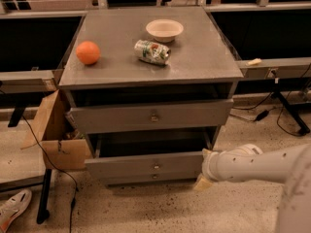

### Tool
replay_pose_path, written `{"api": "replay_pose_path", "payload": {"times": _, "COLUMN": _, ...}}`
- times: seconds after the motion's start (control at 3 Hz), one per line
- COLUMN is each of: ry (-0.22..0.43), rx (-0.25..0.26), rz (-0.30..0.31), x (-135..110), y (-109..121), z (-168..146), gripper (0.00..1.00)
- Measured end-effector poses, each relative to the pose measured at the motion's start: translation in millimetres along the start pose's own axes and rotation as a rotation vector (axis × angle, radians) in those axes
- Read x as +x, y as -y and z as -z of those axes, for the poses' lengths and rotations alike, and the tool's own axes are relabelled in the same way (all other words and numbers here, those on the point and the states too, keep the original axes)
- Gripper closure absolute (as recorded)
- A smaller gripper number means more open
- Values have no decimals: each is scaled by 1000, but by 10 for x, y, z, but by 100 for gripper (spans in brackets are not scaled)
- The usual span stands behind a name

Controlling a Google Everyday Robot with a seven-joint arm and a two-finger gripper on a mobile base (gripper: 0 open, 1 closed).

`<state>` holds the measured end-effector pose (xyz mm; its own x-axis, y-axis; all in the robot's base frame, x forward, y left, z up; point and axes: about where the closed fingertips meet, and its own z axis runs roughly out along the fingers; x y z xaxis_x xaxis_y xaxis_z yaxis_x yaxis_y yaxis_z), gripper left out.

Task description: Close middle drawer

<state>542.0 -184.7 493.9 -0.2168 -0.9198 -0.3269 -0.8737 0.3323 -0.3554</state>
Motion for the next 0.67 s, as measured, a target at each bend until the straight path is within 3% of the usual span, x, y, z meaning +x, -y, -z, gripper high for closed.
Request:
{"api": "replay_pose_path", "payload": {"times": 0.33, "ry": -10, "rx": -68, "rz": -16, "x": 115, "y": -108, "z": -76, "gripper": 41}}
{"api": "replay_pose_path", "payload": {"times": 0.67, "ry": -10, "rx": -207, "rz": -48, "x": 281, "y": -255, "z": -512, "gripper": 63}}
